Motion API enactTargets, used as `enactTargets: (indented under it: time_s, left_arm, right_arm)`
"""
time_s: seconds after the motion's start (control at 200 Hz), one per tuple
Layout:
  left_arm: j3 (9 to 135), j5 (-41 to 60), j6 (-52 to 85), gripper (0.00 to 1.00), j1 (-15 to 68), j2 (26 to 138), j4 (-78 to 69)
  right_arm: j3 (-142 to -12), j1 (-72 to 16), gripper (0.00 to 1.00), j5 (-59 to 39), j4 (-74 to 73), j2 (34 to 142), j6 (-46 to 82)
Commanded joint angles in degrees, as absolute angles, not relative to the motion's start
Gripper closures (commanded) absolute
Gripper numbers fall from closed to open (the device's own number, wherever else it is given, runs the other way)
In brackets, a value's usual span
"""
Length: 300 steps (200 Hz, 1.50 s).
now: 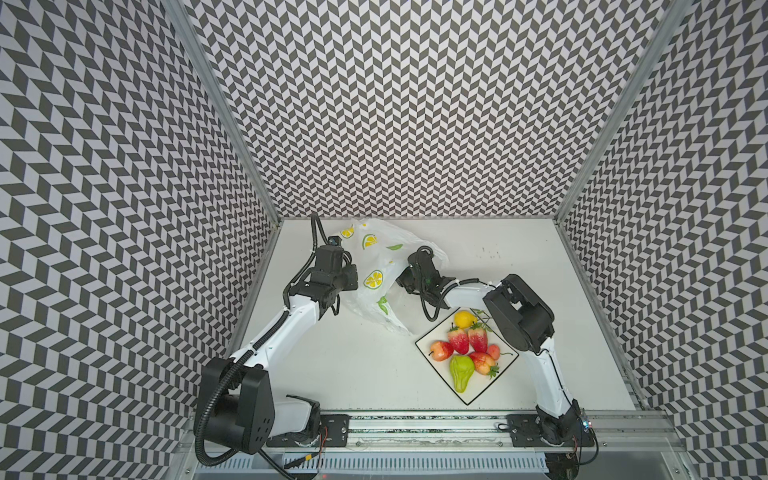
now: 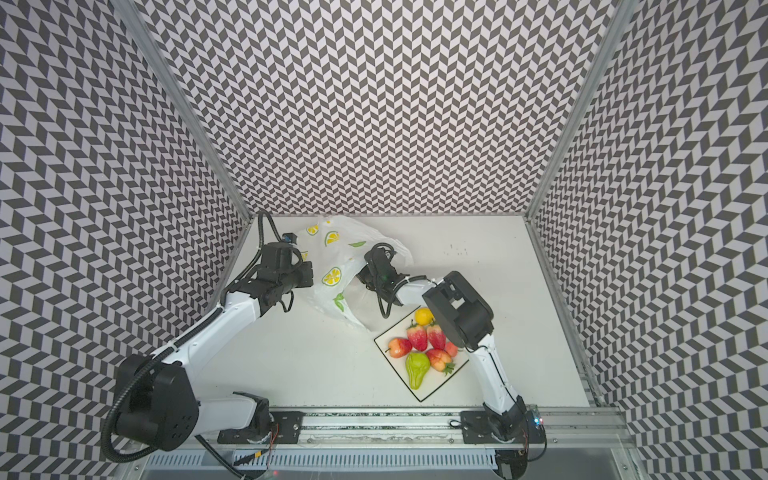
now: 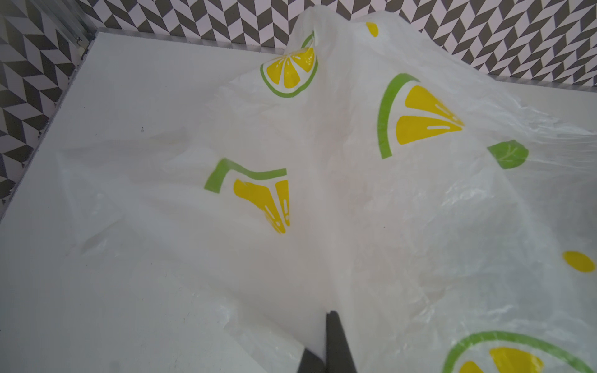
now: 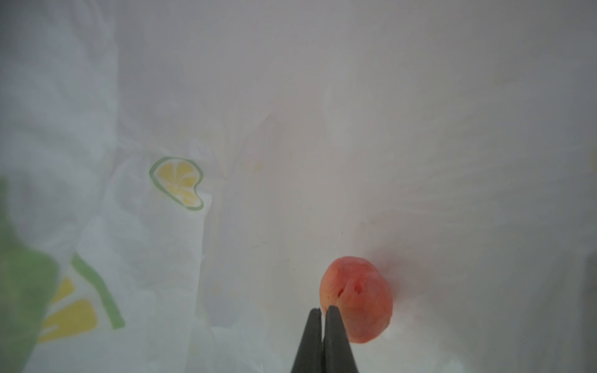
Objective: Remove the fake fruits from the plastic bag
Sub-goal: 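Carry the small peach out and release it onto the board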
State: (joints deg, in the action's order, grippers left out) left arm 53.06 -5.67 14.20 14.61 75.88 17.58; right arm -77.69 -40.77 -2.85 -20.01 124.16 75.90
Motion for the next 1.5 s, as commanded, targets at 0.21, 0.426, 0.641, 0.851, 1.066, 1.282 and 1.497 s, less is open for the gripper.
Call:
enactTargets:
  time_s: [0.21, 0.426, 0.641, 0.851, 1.066, 1.282, 1.497]
  left_arm:
    - [52.2, -6.8, 14.6, 1.0, 13.8, 74.2, 15.1]
    - [52.2, -6.6, 13.7, 1.0, 13.2, 74.5, 14.5]
    - [52.5, -6.5, 13.7, 1.0, 12.8, 74.4, 14.2]
    - [53.1, -6.5, 13.8, 1.0, 12.8, 74.4, 14.2]
    - [52.8, -6.6, 14.1, 1.0, 12.9, 73.5, 14.5]
    - [52.4, -6.5, 14.2, 1.0, 13.1, 72.8, 14.5]
    - [52.2, -6.4, 14.3, 1.0, 13.2, 72.7, 14.3]
  right_arm:
    - [-64.1, -41.3, 1.0, -8.6, -22.5, 106.5, 67.2]
    - [-59.8, -40.7, 1.0, -13.4, -11.7, 96.4, 55.0]
    - [-57.5, -39.6, 1.0, -17.2, 3.0, 85.8, 40.2]
    - [-59.0, -39.1, 1.0, -14.0, 23.2, 75.9, 32.2]
    - [-55.3, -38.0, 1.0, -3.8, 40.7, 65.4, 34.9]
    - [-49.1, -36.1, 1.0, -2.4, 43.9, 56.8, 40.6]
    - [-45.9, -35.2, 1.0, -6.0, 43.4, 56.3, 41.2]
